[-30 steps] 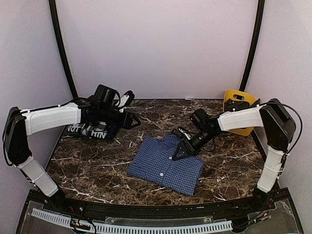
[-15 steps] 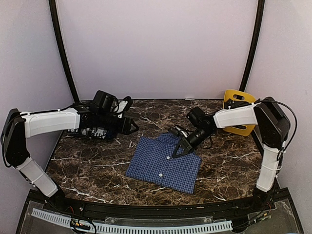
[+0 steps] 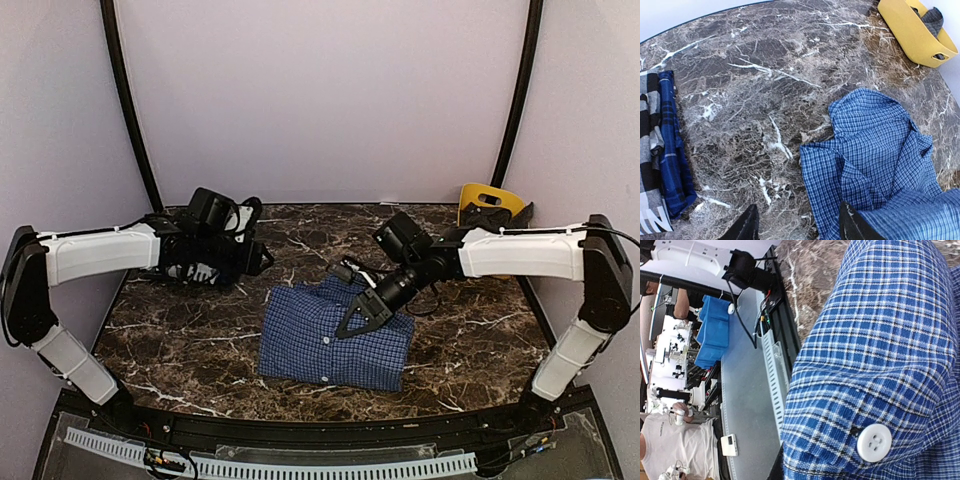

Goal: Fold and stack the long sleeve shirts
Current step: Fold the 2/3-rectangle-folded shirt at the center of the board.

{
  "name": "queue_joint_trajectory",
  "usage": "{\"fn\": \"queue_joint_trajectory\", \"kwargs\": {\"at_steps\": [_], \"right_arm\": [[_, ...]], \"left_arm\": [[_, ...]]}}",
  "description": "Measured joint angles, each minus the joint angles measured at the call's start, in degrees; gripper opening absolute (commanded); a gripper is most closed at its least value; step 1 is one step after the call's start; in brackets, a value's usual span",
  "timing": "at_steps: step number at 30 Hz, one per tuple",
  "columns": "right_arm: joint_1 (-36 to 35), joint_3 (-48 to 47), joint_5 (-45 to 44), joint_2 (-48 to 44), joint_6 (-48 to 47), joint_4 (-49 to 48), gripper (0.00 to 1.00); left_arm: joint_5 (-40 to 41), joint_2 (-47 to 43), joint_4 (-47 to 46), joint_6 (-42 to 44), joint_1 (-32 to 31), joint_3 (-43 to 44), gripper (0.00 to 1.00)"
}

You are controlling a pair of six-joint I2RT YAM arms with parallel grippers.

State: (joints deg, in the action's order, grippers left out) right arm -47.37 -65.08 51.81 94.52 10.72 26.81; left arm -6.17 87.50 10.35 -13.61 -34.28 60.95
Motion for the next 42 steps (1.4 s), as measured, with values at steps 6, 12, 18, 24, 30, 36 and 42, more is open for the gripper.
{"fn": "queue_joint_trajectory", "kwargs": {"at_steps": [6,12,18,24,30,36,42], "right_arm": [[-7.78,1.03,0.09,-3.41,5.92,-2.62,0.0],[-13.29,1.49,0.66,-4.87,11.15,-6.91,0.0],[-13.38,2.29,0.24,-6.23,14.25,-8.44,0.0],[-2.97,5.99,-0.74,-7.34,15.34,-10.45,0.0],[5.51,9.14,-1.55,-3.65,13.33,-11.65,0.23],[9.25,9.57,-4.52,4.61,9.2,-10.27,0.41],[10.88,10.19,-7.15,4.85,7.15,-8.13,0.53]], "left_arm": [[2.14,0.0,0.11,-1.05,1.68,2.75,0.55],[3.26,0.0,1.05,-1.22,3.45,5.62,0.55],[3.78,0.0,1.9,-1.2,4.24,6.54,0.55],[3.8,0.0,2.27,-1.14,4.44,6.54,0.55],[3.02,0.0,2.16,-0.98,4.46,6.45,0.55],[-0.2,-1.01,-0.26,-1.01,4.48,2.27,0.55],[-3.3,-3.85,-2.93,-1.75,4.5,-3.82,0.55]]}}
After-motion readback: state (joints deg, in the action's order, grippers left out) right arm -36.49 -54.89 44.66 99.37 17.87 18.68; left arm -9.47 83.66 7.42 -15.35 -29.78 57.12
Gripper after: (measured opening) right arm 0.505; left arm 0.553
